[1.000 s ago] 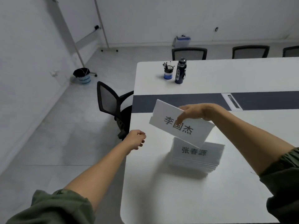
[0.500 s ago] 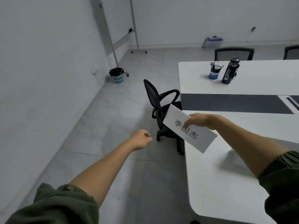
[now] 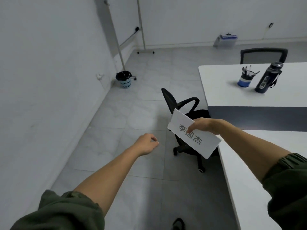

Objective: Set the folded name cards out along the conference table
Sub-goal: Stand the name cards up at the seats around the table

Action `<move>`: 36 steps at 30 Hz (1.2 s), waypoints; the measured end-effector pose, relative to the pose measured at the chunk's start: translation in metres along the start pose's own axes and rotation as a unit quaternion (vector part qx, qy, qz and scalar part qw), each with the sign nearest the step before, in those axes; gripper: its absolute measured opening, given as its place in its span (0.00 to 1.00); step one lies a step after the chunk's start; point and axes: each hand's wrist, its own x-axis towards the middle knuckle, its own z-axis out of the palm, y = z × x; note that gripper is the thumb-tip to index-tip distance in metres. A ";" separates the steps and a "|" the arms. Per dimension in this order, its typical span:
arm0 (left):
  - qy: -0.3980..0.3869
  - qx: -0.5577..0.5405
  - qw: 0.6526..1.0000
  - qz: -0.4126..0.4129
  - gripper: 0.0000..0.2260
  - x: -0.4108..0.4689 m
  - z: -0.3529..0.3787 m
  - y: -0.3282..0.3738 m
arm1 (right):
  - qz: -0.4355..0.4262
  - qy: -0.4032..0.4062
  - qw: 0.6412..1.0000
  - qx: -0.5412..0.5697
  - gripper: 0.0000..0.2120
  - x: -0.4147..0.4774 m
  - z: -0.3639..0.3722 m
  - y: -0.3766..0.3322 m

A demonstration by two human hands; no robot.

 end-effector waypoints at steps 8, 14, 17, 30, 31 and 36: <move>-0.002 0.013 0.999 0.040 0.15 0.101 -0.083 0.008 | 0.017 0.035 0.999 0.023 0.12 0.073 -0.052 -0.057; -0.047 0.043 0.993 0.095 0.15 0.203 -0.124 0.021 | 0.069 0.088 0.990 0.090 0.16 0.137 -0.088 -0.065; -0.077 0.071 0.985 0.135 0.15 0.256 -0.146 0.032 | 0.091 0.125 0.981 0.121 0.14 0.162 -0.100 -0.070; -0.231 0.178 0.901 0.321 0.14 0.413 -0.112 0.179 | 0.210 0.240 0.916 0.244 0.10 0.166 -0.173 0.007; -0.237 0.186 0.894 0.331 0.14 0.420 -0.102 0.191 | 0.217 0.244 0.911 0.253 0.10 0.165 -0.179 0.019; -0.280 0.259 0.854 0.355 0.17 0.452 -0.058 0.253 | 0.247 0.266 0.885 0.291 0.14 0.166 -0.207 0.074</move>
